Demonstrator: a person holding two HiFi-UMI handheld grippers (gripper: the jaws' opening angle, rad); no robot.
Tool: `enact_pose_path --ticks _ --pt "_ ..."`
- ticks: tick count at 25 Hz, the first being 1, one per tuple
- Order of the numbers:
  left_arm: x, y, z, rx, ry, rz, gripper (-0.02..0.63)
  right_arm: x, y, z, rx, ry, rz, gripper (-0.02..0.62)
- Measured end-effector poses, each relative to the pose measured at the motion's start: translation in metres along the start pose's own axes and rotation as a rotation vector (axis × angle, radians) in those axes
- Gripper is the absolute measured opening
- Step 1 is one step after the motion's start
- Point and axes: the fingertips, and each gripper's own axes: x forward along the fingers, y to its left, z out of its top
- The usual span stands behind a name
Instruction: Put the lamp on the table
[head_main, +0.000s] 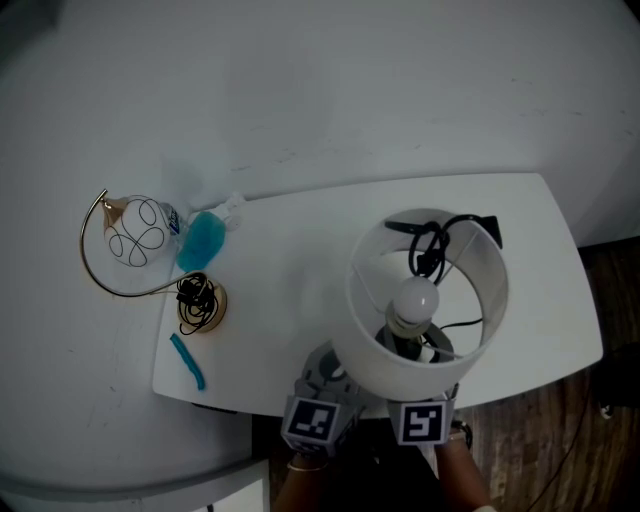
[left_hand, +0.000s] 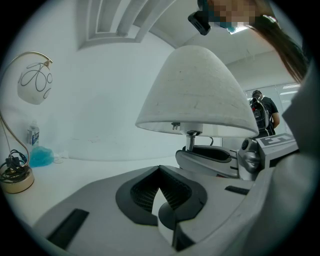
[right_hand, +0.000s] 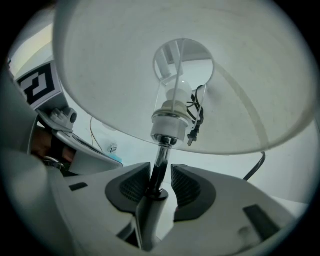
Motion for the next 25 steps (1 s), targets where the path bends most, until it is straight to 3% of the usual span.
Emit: enact_pose_path --ticks 25 --pt "-0.009 -0.015 0.005 0.023 0.009 -0.025 0.006 -0.037 -0.008 -0.011 0.010 0.085 -0.051 0.133"
